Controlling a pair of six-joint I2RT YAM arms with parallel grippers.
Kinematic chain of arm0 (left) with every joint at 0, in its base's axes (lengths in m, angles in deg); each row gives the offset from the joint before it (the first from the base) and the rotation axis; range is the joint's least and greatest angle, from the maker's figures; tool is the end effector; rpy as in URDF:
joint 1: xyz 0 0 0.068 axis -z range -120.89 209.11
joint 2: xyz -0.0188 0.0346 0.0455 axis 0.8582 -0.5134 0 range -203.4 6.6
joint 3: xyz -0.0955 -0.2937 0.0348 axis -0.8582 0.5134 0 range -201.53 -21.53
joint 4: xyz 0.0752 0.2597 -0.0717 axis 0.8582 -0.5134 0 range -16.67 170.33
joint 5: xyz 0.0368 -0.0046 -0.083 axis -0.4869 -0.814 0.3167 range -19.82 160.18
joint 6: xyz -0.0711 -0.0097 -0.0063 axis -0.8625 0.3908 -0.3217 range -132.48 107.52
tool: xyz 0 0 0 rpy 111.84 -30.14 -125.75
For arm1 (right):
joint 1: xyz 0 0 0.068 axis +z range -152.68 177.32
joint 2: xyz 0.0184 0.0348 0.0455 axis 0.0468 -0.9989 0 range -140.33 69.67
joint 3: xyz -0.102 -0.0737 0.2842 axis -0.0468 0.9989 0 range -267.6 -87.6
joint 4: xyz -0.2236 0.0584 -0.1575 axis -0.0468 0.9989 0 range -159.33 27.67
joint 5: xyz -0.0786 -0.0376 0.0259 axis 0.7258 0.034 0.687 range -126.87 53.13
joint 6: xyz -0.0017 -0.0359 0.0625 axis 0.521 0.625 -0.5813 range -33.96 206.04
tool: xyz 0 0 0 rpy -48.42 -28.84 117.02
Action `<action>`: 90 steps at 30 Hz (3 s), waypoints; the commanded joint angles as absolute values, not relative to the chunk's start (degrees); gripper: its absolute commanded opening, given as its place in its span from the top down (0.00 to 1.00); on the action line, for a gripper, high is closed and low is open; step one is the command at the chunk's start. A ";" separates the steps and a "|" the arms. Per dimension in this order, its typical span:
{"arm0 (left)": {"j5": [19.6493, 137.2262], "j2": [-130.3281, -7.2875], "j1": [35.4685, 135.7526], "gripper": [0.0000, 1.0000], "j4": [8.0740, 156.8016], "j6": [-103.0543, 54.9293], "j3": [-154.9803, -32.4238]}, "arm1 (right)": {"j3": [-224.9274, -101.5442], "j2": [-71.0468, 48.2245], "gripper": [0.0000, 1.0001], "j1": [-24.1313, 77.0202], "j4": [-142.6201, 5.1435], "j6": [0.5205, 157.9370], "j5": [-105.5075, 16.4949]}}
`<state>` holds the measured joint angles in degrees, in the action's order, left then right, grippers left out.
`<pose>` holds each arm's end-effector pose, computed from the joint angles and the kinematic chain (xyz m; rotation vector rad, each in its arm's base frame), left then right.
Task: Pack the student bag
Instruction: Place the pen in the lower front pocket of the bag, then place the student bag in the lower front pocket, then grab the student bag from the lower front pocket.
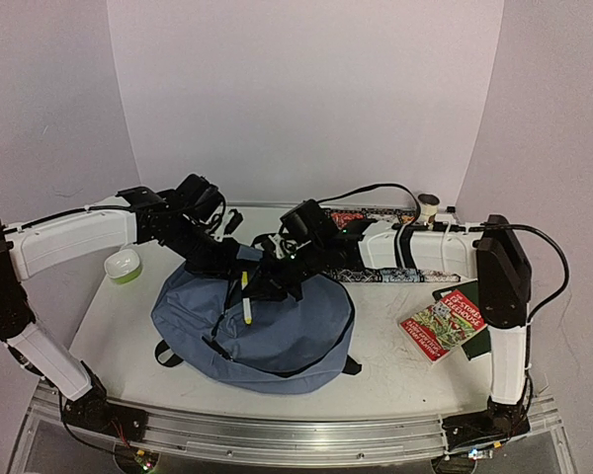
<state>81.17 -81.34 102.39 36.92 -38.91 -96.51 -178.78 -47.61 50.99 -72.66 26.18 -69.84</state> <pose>0.2496 -0.2507 0.3053 0.4710 2.6464 -0.6763 0.2920 0.4519 0.2725 -0.3377 2.3917 1.7020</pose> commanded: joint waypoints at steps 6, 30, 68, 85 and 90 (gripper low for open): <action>88.55 -75.94 102.61 1.00 40.22 -37.93 -95.65 | -182.14 -48.52 1.00 50.76 -78.61 17.74 -60.31; 88.06 -76.62 102.62 1.00 44.07 -43.75 -95.92 | -181.84 -46.99 0.69 52.22 -80.06 14.79 -48.53; 82.43 -64.79 102.53 0.56 36.59 -37.35 -81.06 | -168.33 -33.07 0.36 57.15 -67.99 40.05 -41.37; 81.39 -63.63 111.97 0.62 36.45 -41.74 -76.33 | -168.57 -35.70 0.36 58.41 -68.01 41.58 -38.37; 77.86 -66.80 113.16 0.65 36.48 -41.25 -76.76 | -168.57 -35.91 0.36 58.61 -68.04 41.58 -38.15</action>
<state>82.45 -65.03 112.93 35.82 -41.16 -74.04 -168.77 -35.28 58.07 -69.28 40.78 -39.40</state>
